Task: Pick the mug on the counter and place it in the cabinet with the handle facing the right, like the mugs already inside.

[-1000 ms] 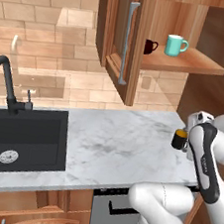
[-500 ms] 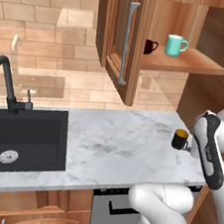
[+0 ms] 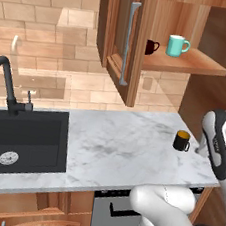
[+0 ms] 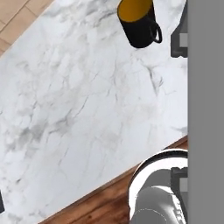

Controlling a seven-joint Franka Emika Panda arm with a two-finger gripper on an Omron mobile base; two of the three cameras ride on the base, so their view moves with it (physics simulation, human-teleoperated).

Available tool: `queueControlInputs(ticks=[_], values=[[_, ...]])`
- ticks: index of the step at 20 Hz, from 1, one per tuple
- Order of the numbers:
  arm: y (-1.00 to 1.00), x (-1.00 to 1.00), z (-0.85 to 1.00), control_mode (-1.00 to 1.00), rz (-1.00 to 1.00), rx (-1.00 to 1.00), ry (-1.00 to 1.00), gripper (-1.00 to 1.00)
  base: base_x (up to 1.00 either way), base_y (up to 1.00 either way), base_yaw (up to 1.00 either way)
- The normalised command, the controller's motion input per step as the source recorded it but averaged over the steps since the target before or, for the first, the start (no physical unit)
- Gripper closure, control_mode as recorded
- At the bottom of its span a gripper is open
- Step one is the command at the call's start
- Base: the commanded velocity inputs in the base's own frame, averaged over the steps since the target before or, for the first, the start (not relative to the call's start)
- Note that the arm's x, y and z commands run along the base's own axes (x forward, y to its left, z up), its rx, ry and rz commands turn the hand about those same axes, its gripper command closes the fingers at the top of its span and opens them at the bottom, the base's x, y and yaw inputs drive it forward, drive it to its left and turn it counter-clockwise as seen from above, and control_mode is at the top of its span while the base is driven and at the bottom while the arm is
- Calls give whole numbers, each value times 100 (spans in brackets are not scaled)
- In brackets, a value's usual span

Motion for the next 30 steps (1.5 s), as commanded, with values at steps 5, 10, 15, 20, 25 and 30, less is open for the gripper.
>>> queueControlInputs(ticks=[5, 10, 15, 20, 25, 30], values=[[-6, -9, -19, -100, -15, 2, 7, -100, 0, 0, 0], [0, -2, -32, -100, -15, 0, 6, -100, 0, 0, 0], [0, 0, -37, -100, -14, 0, 3, -100, 0, 0, 0], [0, 4, -12, -100, -14, 0, 5, -100, 0, 0, 0], [-4, 31, -2, -100, -11, 0, 3, -100, 0, 0, 0], [-11, 39, -1, -100, -9, 0, 5, -100, 0, 0, 0]])
